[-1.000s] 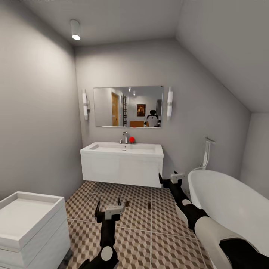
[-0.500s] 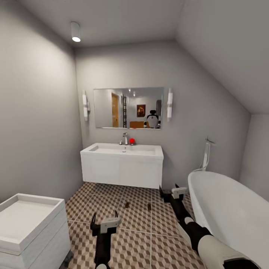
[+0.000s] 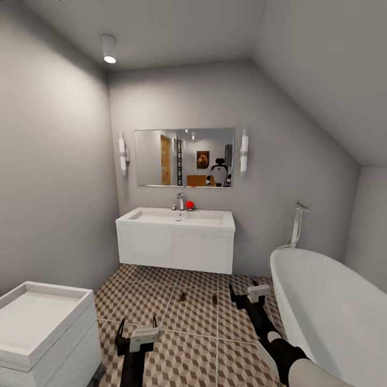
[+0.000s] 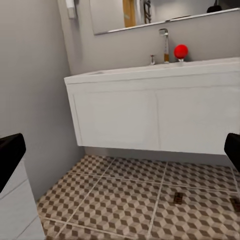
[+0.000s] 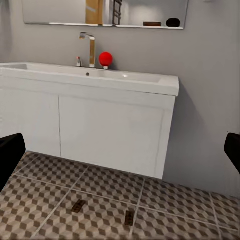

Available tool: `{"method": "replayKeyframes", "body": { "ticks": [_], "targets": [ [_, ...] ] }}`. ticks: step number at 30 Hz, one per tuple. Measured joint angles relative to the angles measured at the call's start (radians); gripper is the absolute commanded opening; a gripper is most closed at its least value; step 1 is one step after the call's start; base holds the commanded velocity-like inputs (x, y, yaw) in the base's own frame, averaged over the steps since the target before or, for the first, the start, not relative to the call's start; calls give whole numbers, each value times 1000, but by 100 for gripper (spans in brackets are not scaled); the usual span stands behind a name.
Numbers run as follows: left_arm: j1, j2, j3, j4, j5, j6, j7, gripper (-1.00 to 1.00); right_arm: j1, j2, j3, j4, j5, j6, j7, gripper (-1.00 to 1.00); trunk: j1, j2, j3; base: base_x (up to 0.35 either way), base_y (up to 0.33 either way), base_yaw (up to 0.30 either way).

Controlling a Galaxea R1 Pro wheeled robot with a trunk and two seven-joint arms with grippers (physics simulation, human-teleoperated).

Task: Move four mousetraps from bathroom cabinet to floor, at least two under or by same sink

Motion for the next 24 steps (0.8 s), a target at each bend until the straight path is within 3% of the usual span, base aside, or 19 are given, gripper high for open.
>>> {"method": "replayKeyframes", "body": {
  "ticks": [10, 17, 24],
  "targets": [
    [5, 11, 2, 130, 1, -135, -2, 100, 68, -7, -2, 67, 3, -33, 2, 100, -38, 70, 31, 0, 0, 0],
    [6, 12, 2, 232, 1, -238, -1, 100, 85, -7, -3, 150, 3, -198, -2, 100, -65, 119, 53, 0, 0, 0],
    [20, 11, 2, 332, 2, -362, 0, 100, 89, -4, -2, 195, 2, -259, -4, 100, -92, 168, 75, 0, 0, 0]
  ]
}}
